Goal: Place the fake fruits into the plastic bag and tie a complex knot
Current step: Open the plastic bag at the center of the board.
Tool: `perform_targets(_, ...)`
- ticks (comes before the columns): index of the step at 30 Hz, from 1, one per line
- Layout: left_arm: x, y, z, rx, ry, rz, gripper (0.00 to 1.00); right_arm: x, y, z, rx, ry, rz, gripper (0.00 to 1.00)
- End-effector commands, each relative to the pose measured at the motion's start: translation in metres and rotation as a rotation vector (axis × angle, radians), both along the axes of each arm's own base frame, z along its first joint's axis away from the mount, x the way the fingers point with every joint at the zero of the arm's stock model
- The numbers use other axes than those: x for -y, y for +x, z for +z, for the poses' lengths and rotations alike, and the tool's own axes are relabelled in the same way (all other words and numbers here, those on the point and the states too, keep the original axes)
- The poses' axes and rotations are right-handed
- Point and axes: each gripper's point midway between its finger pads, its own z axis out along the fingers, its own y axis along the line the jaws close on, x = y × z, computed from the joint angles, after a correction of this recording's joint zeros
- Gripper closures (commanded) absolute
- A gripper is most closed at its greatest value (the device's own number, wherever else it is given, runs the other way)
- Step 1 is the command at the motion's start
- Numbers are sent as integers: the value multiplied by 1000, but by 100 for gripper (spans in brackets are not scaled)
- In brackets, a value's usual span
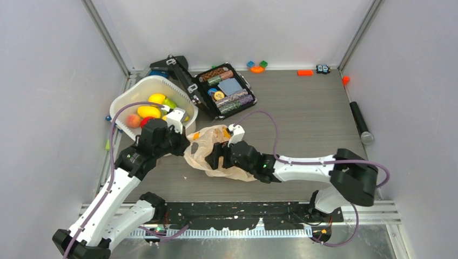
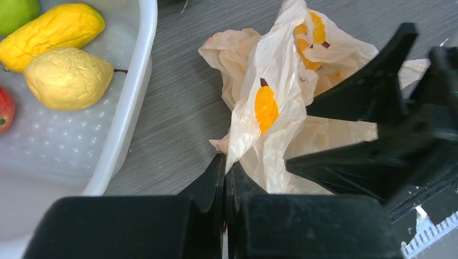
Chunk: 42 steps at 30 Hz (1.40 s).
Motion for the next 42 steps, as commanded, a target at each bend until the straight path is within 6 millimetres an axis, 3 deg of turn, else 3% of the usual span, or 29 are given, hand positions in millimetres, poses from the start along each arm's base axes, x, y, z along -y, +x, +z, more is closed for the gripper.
perform_targets(1, 1, 1, 13, 51, -21, -3, 100, -16, 29, 6, 15, 62, -94, 8)
perform_targets(4, 2, 1, 16, 60, -26, -10, 100, -17, 35, -18, -3, -24, -116, 0)
perform_targets(8, 4, -1, 18, 70, -37, -23, 100, -9, 48, -33, 8, -130, -182, 5)
perform_targets(15, 5, -4, 31, 125, -62, -44, 100, 5, 63, -44, 28, -227, -269, 5)
perform_targets(21, -4, -7, 60, 243, -101, -7, 100, 35, 78, -46, 47, -301, -334, 5)
perform_targets(24, -18, -9, 79, 315, -105, 49, 100, 62, 89, -51, 60, -360, -381, 5)
perform_targets(32, -92, -2, 122, 467, 52, 384, 100, 141, 108, -57, 76, -554, -497, 5)
perform_targets(36, -116, 0, 138, 500, 126, 494, 100, 176, 114, -58, 63, -606, -544, 5)
perform_targets(39, -109, 4, 142, 502, 111, 468, 100, 191, 113, -58, 52, -610, -548, 5)
perform_targets(42, -77, 12, 140, 476, 48, 340, 100, 181, 110, -43, 73, -563, -461, 5)
